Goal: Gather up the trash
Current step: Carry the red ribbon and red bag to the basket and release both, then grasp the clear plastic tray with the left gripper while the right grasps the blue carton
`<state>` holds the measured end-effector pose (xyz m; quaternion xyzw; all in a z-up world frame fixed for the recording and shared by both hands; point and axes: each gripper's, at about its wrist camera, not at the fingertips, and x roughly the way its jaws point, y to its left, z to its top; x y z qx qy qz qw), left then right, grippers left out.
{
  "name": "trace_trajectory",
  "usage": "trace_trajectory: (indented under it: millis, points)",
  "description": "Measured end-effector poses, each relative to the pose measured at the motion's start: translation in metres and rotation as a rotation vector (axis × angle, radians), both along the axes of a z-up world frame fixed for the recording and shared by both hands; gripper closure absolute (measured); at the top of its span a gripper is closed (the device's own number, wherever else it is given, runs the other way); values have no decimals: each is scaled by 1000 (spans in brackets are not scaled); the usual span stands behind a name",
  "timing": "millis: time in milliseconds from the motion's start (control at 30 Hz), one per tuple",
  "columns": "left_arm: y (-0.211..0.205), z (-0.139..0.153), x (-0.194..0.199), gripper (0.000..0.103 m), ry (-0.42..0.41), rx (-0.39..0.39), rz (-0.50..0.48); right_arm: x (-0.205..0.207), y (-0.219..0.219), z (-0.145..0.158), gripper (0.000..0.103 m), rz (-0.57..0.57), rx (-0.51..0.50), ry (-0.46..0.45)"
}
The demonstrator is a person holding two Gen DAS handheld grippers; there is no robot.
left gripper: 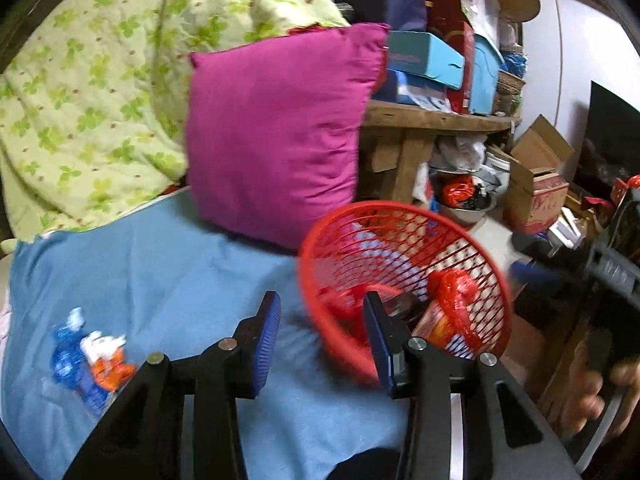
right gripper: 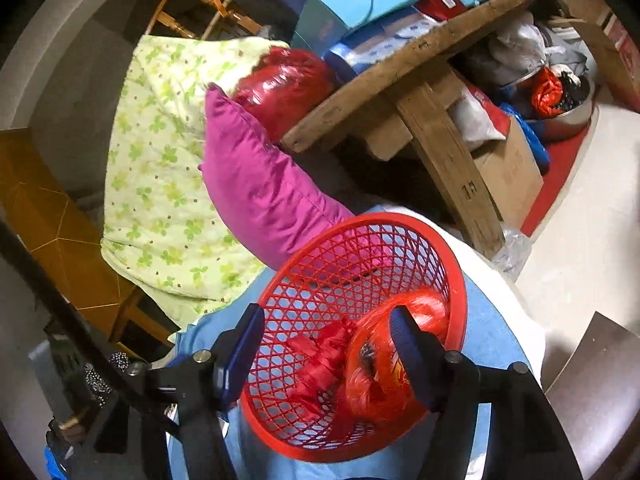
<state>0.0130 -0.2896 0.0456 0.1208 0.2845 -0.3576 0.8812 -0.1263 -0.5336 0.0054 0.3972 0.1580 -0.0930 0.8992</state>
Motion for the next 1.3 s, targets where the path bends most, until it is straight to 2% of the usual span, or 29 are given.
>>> trace_trajectory:
  millis: [67,167,267,467,600,733,967,1200,1300]
  points:
    - [25,-5,-1,49,-9,7,39,-5,6,5,34,-5,-21,-15]
    - [68,-12,0,49,-5,-1,96,-9,19,14,34,7,-53,-49]
    - [123,-20,2,49,-20,11,199,-6,41,23,34,39,-85,-71]
    - [218,-26,7,49,-32,-4,384,20,103,40,34,165,-168,-94]
    - [269,-34,15,49,-4,-44,486,46,149,42,34,267,-210,-71]
    - [301,-48,20,49,26,-72,537,72,189,36,34,352,-238,-34]
    - [331,-78,34,49,106,-98,575,125,256,11,34,499,-293,64]
    - [357,-98,48,49,134,-100,621,178,312,-29,34,642,-337,162]
    - [368,-107,56,49,155,-97,643,198,325,-48,34,666,-340,206]
